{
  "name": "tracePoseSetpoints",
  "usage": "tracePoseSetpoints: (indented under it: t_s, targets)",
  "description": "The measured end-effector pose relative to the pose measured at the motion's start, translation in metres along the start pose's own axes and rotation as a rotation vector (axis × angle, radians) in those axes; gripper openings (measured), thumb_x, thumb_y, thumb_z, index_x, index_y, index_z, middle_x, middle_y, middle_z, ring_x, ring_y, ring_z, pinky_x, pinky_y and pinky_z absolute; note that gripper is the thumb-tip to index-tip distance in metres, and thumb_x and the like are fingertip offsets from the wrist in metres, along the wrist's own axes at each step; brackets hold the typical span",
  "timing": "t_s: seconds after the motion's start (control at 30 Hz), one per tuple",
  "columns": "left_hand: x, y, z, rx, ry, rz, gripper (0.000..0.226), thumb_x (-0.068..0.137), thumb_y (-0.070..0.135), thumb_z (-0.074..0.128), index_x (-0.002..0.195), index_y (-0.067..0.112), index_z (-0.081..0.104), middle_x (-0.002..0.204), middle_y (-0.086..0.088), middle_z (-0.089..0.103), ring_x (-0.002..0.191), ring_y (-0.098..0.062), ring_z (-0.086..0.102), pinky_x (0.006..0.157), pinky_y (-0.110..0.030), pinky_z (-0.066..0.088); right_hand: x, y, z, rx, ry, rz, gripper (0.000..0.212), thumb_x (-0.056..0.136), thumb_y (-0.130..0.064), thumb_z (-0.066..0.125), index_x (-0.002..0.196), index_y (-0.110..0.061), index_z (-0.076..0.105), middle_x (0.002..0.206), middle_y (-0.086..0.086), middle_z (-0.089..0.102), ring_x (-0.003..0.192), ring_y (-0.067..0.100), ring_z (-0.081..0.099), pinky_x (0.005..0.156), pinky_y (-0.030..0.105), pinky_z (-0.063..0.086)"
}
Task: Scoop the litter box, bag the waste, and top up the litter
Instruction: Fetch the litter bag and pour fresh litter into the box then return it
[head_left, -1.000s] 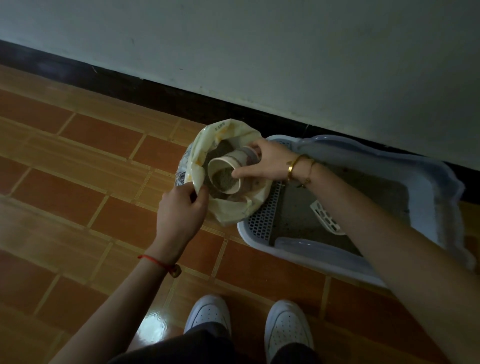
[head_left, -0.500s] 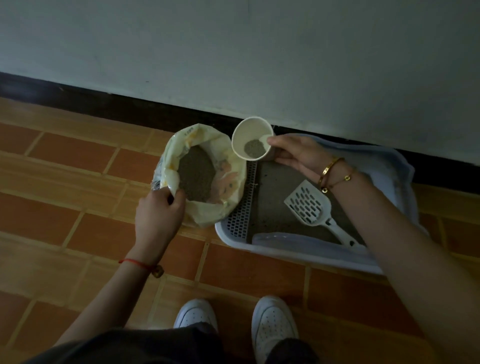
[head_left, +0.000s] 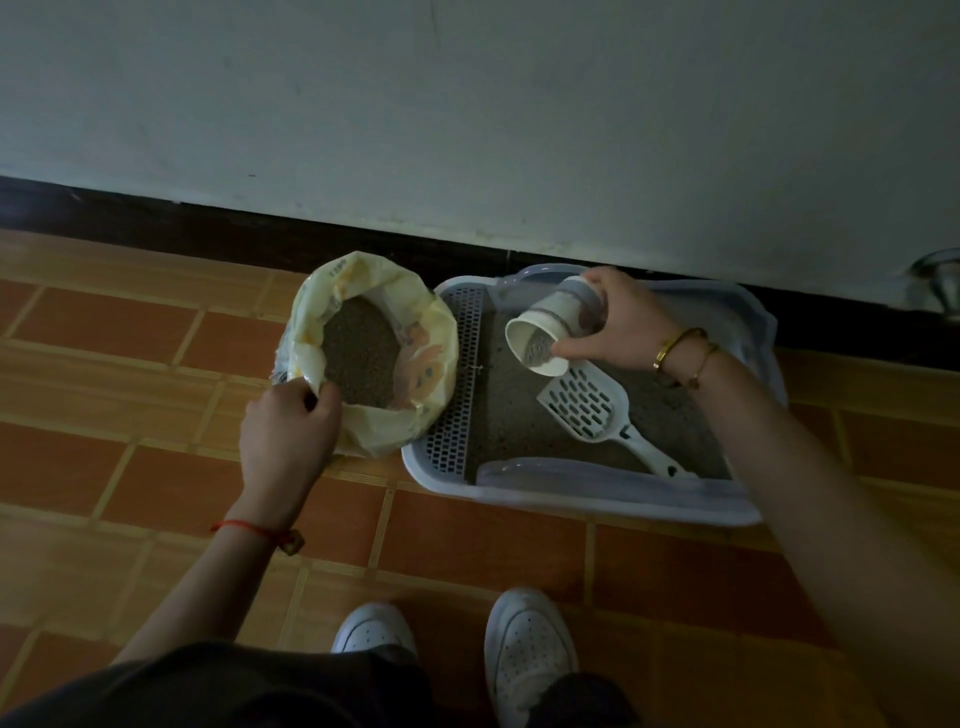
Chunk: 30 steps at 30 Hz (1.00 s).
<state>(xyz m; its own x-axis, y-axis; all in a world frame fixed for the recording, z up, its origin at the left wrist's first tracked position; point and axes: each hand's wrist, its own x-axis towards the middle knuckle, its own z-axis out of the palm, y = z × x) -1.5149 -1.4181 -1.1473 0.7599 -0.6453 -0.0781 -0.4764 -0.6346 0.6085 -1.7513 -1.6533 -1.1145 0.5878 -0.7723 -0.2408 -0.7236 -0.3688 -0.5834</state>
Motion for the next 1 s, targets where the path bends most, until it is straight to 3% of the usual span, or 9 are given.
tracePoseSetpoints:
  t_s: [0.23,0.47,0.6,0.77,1.0]
  targets:
    - [-0.001,-0.001,0.0,0.02,0.009,0.002,0.044,0.095,0.025,0.052,0.06,-0.002,0.053,0.051,-0.013,0.048,0.045,-0.024,0.041,0.048,-0.026,0.029,-0.003,0.002,-0.012,0.07,-0.106,0.024,0.088,0.061,-0.038,0.083,0.134,-0.021,0.038,0.125,0.002,0.051,0.109,0.018,0.053,0.089,0.034,0.048]
    - [-0.001,0.0,0.0,0.013,0.011,0.016,0.044,0.095,0.024,0.052,0.057,0.003,0.05,0.048,-0.009,0.046,0.042,-0.021,0.037,0.047,-0.023,0.028,-0.004,0.012,-0.031,0.058,-0.172,0.08,0.095,0.056,-0.037,0.085,0.136,-0.021,0.036,0.13,0.005,0.049,0.117,0.022,0.05,0.099,0.042,0.046]
    - [-0.001,-0.001,0.001,-0.005,0.015,0.022,0.044,0.095,0.024,0.052,0.056,0.004,0.049,0.049,-0.012,0.048,0.043,-0.023,0.039,0.048,-0.026,0.03,-0.003,0.013,-0.037,0.017,-0.081,0.071,0.095,0.056,-0.038,0.085,0.135,-0.017,0.037,0.132,0.008,0.048,0.119,0.024,0.049,0.1,0.044,0.044]
    - [0.0,-0.004,0.001,-0.015,0.007,0.024,0.045,0.096,0.027,0.051,0.056,0.004,0.05,0.051,-0.014,0.051,0.044,-0.024,0.041,0.048,-0.026,0.032,-0.001,0.006,-0.03,-0.049,0.098,0.003,0.093,0.062,-0.03,0.086,0.137,-0.013,0.034,0.133,0.011,0.04,0.118,0.026,0.044,0.091,0.032,0.039]
    - [0.0,-0.004,0.001,0.005,0.009,0.028,0.045,0.096,0.027,0.052,0.056,0.006,0.049,0.05,-0.01,0.048,0.042,-0.021,0.039,0.046,-0.024,0.03,0.004,-0.005,-0.025,-0.064,0.18,-0.086,0.097,0.059,-0.025,0.087,0.138,-0.009,0.032,0.134,0.014,0.037,0.121,0.028,0.042,0.1,0.042,0.042]
